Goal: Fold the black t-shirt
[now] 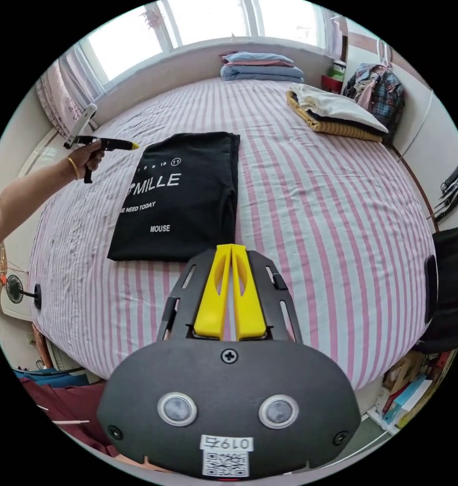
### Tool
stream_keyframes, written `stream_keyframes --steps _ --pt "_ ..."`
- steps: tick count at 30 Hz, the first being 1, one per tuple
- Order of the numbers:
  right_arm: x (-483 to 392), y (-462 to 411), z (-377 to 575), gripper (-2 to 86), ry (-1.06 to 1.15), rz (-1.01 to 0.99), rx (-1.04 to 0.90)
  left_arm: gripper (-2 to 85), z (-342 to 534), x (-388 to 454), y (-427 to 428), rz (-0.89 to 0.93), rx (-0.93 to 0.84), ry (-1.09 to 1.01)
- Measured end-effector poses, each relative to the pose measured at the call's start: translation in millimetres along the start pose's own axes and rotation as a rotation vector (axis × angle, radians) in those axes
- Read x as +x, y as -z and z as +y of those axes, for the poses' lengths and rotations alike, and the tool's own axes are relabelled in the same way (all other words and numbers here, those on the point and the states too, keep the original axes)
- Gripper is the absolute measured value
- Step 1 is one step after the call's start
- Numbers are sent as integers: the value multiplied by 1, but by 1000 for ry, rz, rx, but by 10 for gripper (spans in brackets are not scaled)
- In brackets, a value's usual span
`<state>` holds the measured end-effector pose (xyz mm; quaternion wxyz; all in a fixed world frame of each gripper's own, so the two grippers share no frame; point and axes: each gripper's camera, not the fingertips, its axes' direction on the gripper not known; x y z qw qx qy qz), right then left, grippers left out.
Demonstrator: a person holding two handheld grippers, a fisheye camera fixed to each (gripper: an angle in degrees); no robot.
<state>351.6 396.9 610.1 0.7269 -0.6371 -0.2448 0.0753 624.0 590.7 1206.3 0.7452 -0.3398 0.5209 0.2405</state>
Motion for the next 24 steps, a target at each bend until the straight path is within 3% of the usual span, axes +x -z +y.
stream_keyframes --steps 6,11,16,24 --pt "-40 -19 54 4 -29 -237 -90 5 126 31 8 115 77 114" --pt "-45 -46 80 46 -296 -476 -52 6 227 68 -6 180 60 315" --pt "-31 -89 103 87 -578 -672 47 9 229 34 -20 268 105 410" --pt "-16 -152 179 106 -1049 -898 180 33 171 -61 -71 585 104 466"
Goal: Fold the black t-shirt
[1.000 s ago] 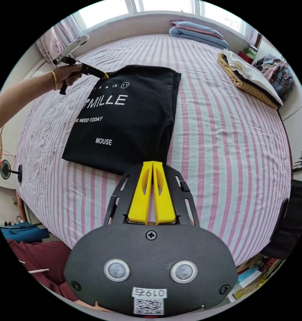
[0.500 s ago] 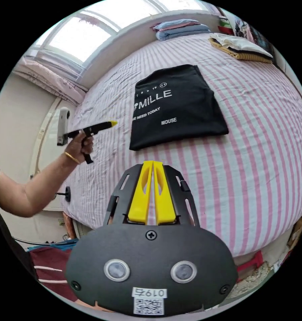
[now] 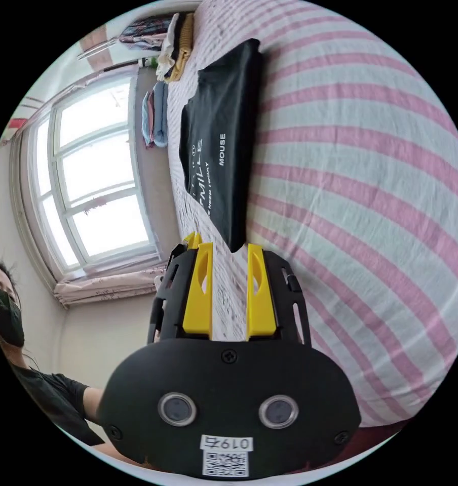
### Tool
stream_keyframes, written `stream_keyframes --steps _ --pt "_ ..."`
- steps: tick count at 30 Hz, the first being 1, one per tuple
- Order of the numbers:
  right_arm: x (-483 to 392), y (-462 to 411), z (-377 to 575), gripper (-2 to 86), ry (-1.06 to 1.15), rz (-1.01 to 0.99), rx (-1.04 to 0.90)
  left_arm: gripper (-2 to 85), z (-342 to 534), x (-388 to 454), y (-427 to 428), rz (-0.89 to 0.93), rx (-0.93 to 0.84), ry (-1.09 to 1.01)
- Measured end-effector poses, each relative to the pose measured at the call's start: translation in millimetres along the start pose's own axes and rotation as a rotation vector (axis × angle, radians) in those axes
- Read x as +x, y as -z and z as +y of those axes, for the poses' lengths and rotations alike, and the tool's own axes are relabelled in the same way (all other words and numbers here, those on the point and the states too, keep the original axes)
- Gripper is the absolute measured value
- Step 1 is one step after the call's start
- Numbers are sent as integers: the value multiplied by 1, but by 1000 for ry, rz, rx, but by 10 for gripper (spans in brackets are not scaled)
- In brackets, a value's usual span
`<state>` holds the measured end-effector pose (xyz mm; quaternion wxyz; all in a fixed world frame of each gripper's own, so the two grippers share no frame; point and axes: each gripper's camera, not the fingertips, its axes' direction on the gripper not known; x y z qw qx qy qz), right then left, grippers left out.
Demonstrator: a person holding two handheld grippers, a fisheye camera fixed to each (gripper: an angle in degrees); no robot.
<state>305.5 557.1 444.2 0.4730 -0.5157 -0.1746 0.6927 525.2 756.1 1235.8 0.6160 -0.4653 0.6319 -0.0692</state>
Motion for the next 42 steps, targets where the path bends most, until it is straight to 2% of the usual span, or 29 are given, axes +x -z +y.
stream_keyframes --steps 8,16,27,34,37,38,42 --pt "52 6 4 99 -145 -228 132 85 -89 -44 -19 72 -104 11" --pt "69 13 -8 98 -110 -258 105 88 -130 -57 -39 96 -176 -28" --pt "74 18 -14 85 -134 -371 163 100 -189 -73 -56 279 -120 69" --pt "56 19 -23 81 -137 -415 166 95 -212 -57 -75 341 -210 53" --pt "44 23 -25 47 -138 -382 172 77 -220 -37 -79 271 -264 1" --pt "40 25 -25 37 -133 -373 182 64 -222 -27 -78 189 -276 -40" --pt "2 34 -37 9 -25 -202 140 38 -221 -2 -69 80 -268 -119"
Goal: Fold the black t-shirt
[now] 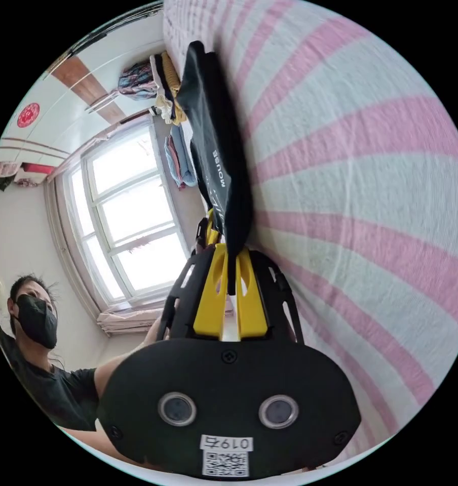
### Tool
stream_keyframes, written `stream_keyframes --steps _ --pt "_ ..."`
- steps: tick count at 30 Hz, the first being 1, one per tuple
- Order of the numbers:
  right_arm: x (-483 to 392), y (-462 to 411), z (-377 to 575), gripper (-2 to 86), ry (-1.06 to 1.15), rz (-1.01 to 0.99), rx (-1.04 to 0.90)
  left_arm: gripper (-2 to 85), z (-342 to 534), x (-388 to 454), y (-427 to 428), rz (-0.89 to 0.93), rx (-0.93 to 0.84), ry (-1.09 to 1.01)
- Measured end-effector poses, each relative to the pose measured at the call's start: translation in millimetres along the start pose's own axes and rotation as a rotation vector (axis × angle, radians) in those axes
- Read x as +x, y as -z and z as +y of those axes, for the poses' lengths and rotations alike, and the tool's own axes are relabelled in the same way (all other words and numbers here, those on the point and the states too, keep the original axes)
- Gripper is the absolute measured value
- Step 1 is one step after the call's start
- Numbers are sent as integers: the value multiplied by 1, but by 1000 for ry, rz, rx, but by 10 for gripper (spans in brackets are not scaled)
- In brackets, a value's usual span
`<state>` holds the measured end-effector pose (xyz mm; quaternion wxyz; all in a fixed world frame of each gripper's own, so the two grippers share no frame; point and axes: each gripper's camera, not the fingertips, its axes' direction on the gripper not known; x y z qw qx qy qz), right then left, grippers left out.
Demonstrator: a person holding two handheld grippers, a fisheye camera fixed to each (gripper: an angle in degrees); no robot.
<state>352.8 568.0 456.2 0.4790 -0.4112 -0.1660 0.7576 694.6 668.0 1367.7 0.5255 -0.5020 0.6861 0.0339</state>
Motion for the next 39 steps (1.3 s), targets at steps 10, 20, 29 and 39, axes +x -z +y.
stream_keyframes --steps 10,20,29,39 --pt "-133 4 -24 -2 279 265 -101 23 25 69 35 -78 88 -51" --pt "-262 74 -77 -3 195 111 -276 26 123 133 102 108 200 67" --pt "-428 147 -166 -4 145 51 -459 31 219 238 131 275 349 248" --pt "-643 223 -305 -5 212 51 -693 33 243 427 127 280 475 290"
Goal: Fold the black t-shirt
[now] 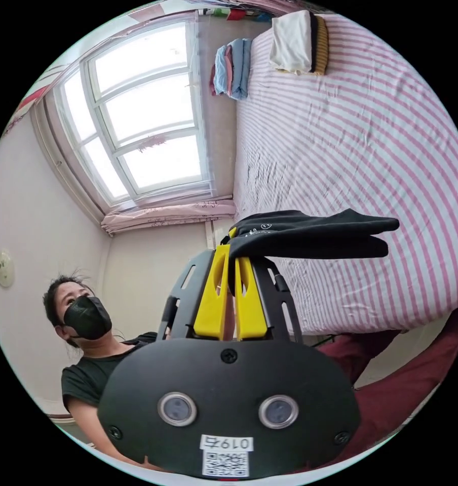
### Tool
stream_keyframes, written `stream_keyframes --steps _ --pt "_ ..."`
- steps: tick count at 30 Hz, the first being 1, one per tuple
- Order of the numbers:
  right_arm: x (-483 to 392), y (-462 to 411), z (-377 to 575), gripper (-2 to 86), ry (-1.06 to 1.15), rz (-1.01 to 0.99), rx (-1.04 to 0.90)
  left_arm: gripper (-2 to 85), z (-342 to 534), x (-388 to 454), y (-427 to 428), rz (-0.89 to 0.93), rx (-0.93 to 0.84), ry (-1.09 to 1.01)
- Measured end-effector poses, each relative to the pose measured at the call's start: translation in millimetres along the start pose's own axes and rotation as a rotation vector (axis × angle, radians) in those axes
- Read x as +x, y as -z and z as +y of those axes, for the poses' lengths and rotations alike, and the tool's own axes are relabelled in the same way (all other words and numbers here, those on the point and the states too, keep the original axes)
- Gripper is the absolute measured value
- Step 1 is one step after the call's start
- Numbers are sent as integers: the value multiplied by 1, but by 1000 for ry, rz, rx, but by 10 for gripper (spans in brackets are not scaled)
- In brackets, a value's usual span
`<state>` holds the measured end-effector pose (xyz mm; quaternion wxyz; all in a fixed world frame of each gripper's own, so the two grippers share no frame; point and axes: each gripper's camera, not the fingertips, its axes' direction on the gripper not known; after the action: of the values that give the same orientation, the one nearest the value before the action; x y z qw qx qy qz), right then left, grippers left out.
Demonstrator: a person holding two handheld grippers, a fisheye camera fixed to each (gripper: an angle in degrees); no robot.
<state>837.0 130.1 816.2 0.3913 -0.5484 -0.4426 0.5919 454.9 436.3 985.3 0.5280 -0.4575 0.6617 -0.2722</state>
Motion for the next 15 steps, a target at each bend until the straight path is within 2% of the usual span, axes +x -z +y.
stream_keyframes --steps 9,15 --pt "-122 178 -210 -5 96 19 -296 30 46 125 -149 10 275 26" --pt "-210 235 -383 -5 202 78 -430 27 7 179 -252 29 419 79"
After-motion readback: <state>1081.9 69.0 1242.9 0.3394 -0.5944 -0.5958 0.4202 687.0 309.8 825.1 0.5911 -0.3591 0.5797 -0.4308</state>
